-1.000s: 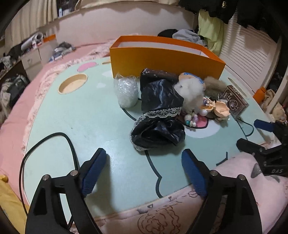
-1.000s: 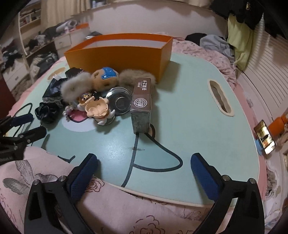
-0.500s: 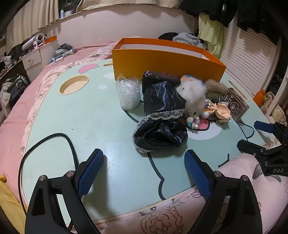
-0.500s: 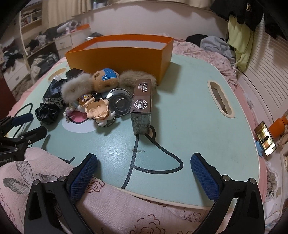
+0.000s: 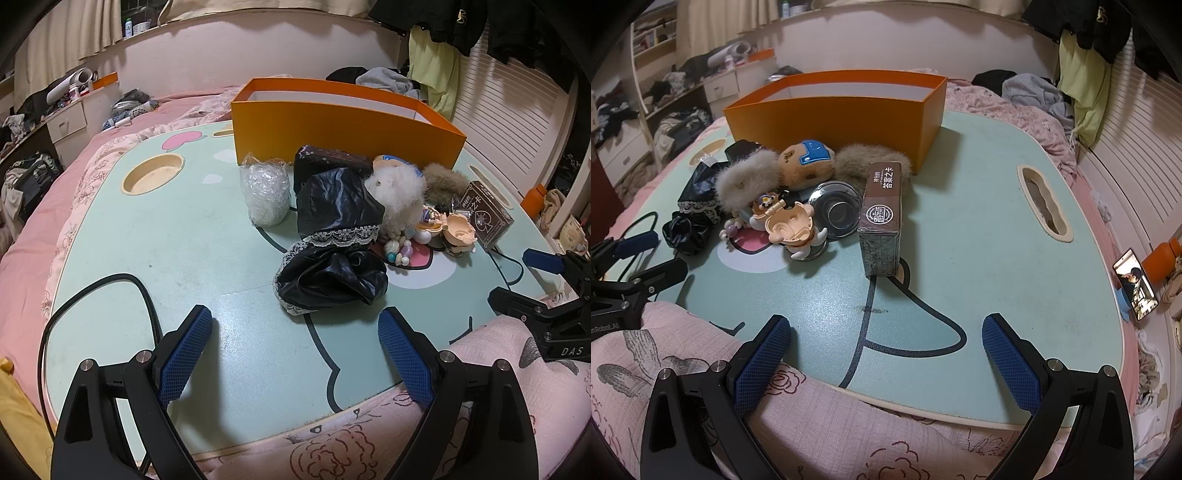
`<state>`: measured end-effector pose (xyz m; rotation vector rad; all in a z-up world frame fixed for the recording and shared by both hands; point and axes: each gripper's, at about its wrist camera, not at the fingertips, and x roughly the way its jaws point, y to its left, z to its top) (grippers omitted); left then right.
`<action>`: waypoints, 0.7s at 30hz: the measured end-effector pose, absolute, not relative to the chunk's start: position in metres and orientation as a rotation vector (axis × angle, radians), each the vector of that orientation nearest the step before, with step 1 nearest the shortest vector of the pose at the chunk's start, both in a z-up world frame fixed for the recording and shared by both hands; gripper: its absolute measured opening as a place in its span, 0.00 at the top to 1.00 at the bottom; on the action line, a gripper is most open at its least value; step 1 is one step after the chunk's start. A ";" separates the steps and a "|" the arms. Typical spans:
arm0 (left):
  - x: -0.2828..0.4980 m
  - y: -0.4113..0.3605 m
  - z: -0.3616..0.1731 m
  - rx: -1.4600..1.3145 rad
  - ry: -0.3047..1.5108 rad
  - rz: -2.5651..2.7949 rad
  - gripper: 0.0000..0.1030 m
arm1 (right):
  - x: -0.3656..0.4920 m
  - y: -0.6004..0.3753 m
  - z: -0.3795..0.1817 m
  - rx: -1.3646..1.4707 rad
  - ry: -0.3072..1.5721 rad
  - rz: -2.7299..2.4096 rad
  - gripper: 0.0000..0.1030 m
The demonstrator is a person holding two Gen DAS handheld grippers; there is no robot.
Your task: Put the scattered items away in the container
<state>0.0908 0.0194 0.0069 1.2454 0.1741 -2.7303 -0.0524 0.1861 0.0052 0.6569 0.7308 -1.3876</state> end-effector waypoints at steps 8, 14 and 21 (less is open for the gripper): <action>0.091 0.019 0.007 1.245 0.174 -2.730 0.11 | -0.052 0.186 0.005 0.658 0.731 -1.388 0.00; 0.091 0.019 0.007 1.245 0.174 -2.730 0.11 | -0.052 0.186 0.005 0.658 0.731 -1.388 0.00; 0.091 0.019 0.007 1.240 0.178 -2.728 0.11 | -0.052 0.186 0.006 0.658 0.730 -1.389 0.00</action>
